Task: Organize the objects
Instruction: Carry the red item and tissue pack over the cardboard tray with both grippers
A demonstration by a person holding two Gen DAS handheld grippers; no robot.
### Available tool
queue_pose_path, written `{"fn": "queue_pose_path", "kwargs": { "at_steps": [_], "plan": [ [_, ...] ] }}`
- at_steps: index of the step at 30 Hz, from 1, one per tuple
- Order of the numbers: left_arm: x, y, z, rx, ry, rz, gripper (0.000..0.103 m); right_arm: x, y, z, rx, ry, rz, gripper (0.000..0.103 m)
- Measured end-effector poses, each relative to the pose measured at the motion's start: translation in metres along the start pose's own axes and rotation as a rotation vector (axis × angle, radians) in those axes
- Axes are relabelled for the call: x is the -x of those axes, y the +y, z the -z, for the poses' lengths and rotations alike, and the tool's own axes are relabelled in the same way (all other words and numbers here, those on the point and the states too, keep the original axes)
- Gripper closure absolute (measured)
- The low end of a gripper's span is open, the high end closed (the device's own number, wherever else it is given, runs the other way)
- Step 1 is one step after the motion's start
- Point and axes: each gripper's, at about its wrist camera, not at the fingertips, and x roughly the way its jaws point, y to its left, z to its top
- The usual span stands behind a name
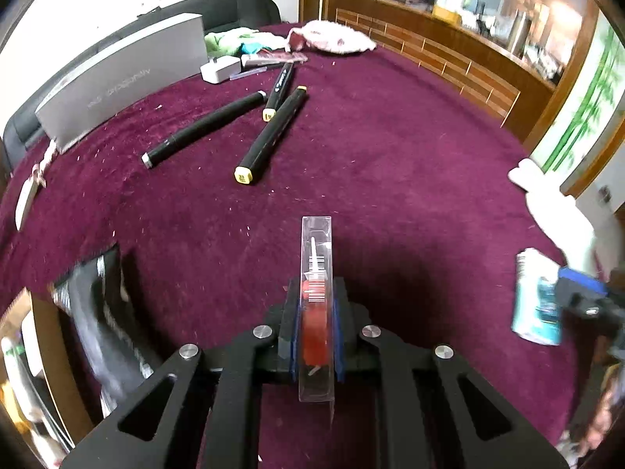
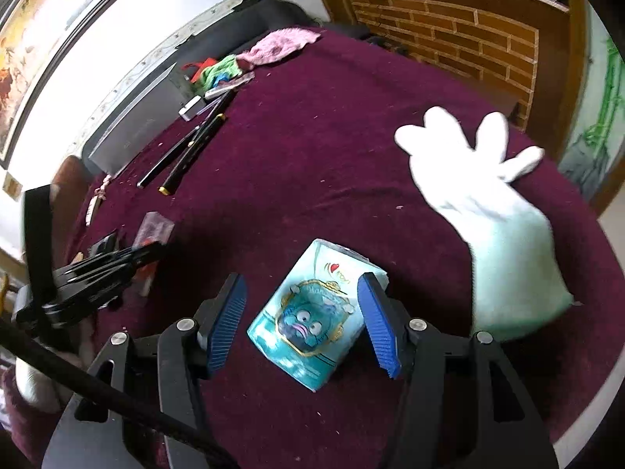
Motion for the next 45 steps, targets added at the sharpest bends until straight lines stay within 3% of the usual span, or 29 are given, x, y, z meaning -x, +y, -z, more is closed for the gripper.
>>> {"fn": "queue_pose_path", "kwargs": {
  "at_steps": [3,10,15,23,26,35,45],
  "plan": [
    [0.022,0.002,0.011,0.033,-0.048,0.023,0.093,0.0,0.001,0.005,0.011,0.005,0.043,0.042],
    [0.063,0.006,0.035,0.068,-0.136,0.055,0.093,-0.005,-0.005,0.011,-0.083,0.027,0.042,0.042],
    [0.076,0.009,0.049,0.08,-0.171,0.036,0.093,-0.016,0.0,0.003,-0.11,0.035,0.047,0.041],
    [0.085,0.019,0.067,0.106,-0.189,-0.015,0.093,-0.037,0.036,0.005,0.078,0.043,0.227,0.041],
    [0.086,0.021,0.069,0.107,-0.194,-0.038,0.093,-0.038,0.042,0.01,0.146,0.037,0.283,0.052],
    [0.096,0.023,0.077,0.092,-0.224,-0.102,0.093,-0.03,0.047,0.013,0.161,0.052,0.219,0.056],
    [0.115,0.033,0.089,0.115,-0.258,-0.138,0.093,-0.009,0.08,0.016,0.213,0.016,0.143,0.056]
  ]
}}
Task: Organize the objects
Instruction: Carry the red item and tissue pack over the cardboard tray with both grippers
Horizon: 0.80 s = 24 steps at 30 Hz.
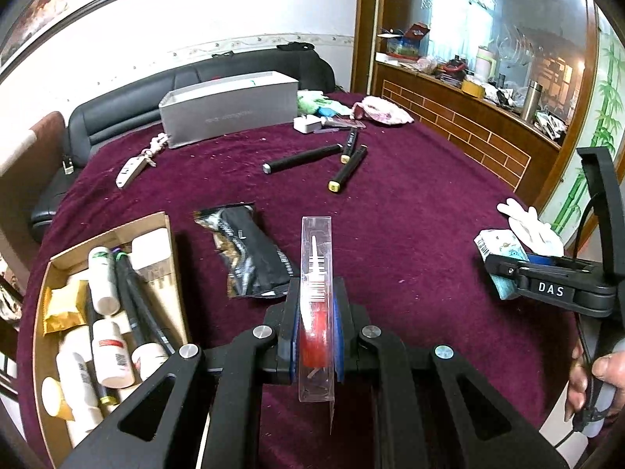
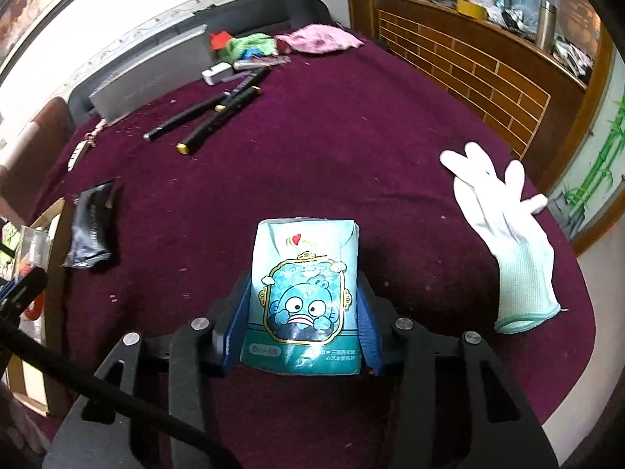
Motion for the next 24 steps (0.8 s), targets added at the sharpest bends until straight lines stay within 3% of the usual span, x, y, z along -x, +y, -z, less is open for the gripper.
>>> {"fn": "queue_pose_path", "kwargs": {
  "at_steps": [9,19,24],
  "plan": [
    [0.033,0.047,0.015,0.095,-0.033,-0.049,0.092,0.022,0.052,-0.004,0.106,-0.026,-0.092,0.056],
    [0.069,0.142,0.067,0.297,-0.01,-0.179,0.092,0.037,0.162,0.007,0.307,-0.009,-0.287,0.056],
    [0.07,0.163,0.09,0.352,0.021,-0.208,0.092,0.035,0.214,0.023,0.399,0.042,-0.386,0.055]
  ]
}}
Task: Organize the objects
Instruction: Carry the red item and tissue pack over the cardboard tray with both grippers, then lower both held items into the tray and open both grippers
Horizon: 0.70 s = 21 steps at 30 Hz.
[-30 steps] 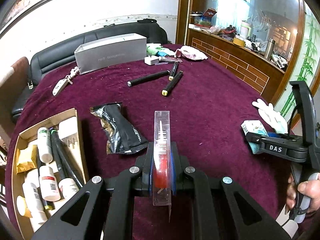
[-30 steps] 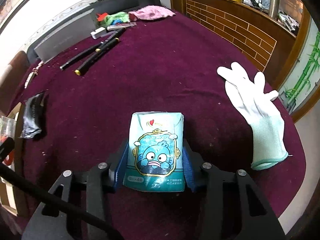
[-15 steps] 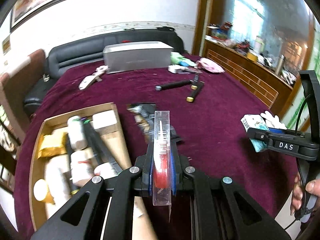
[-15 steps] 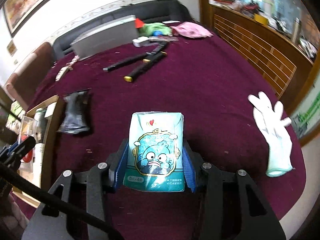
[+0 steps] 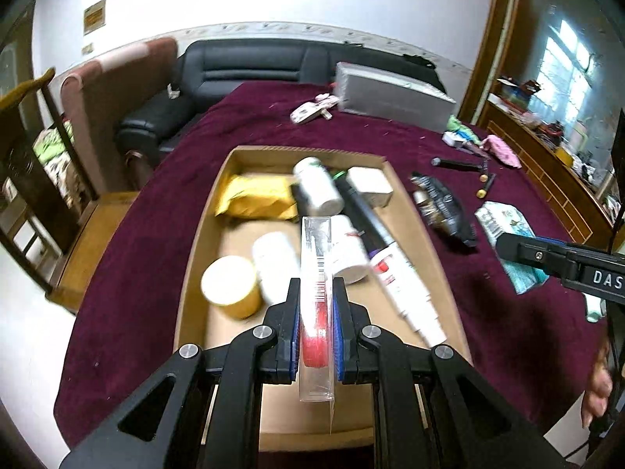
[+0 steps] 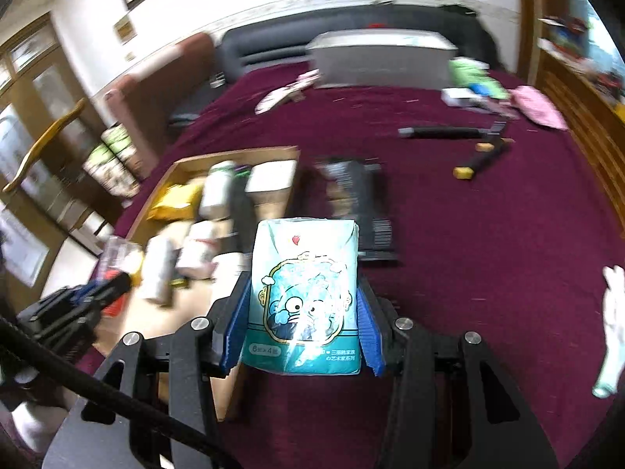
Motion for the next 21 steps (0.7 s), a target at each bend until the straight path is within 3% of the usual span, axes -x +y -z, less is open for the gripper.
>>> {"fn": "queue_pose_path", "kwargs": {
  "at_steps": [7,11,21],
  "plan": [
    [-0.014,0.015,0.013,0.02,0.052,-0.002,0.092,-0.041,0.049,0.01,0.078,0.108,-0.107,0.055],
    [-0.02,0.022,0.017,0.024,0.072,0.002,0.092,-0.065,0.061,0.018,0.097,0.171,-0.122,0.055],
    [-0.021,0.028,0.022,0.028,0.081,0.005,0.092,-0.068,0.085,0.021,0.162,0.162,-0.129,0.055]
  ]
}}
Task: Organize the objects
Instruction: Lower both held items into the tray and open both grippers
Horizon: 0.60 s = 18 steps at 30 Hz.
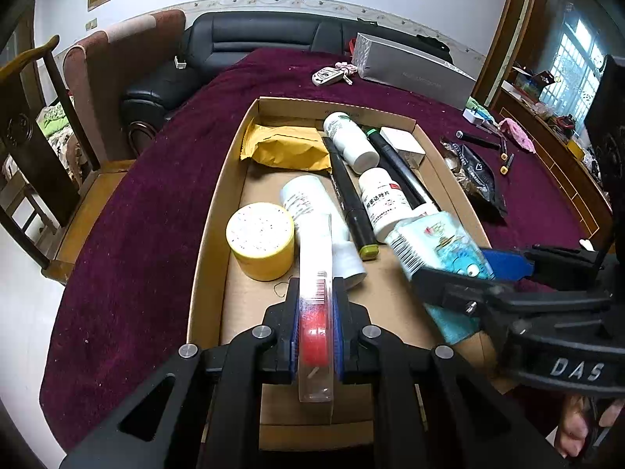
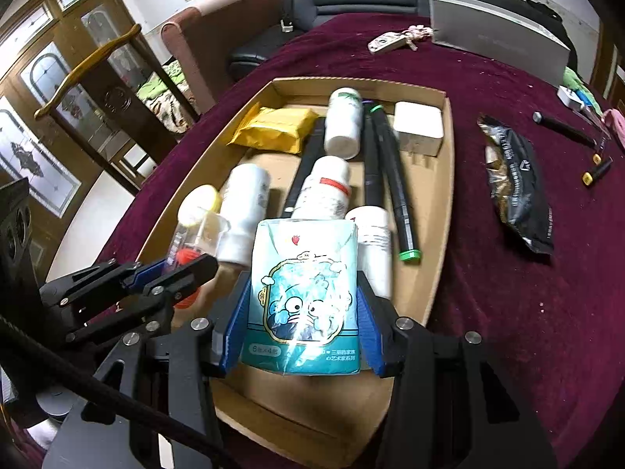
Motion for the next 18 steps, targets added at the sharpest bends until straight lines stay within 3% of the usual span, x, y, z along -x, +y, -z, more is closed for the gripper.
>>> {"fn": "queue_pose_path", "kwargs": {
  "at_steps": [9,12,15,18],
  "plan": [
    [0.008,0.001,-0.002,0.013,-0.03,0.003,0.089,-0.012,-0.005,-0.001,-0.041,0.025,-0.026,0.051],
    [0.013,0.0,-0.005,0.012,-0.043,0.012,0.074,-0.007,-0.008,-0.002,-0.055,0.008,-0.042,0.046],
    [0.022,-0.004,-0.01,0.007,-0.073,0.024,0.074,0.009,-0.011,-0.003,-0.057,-0.042,-0.061,0.045],
    [0.035,-0.013,-0.018,-0.015,-0.122,0.047,0.073,0.04,-0.025,-0.005,-0.092,-0.14,-0.025,0.042]
  ]
}}
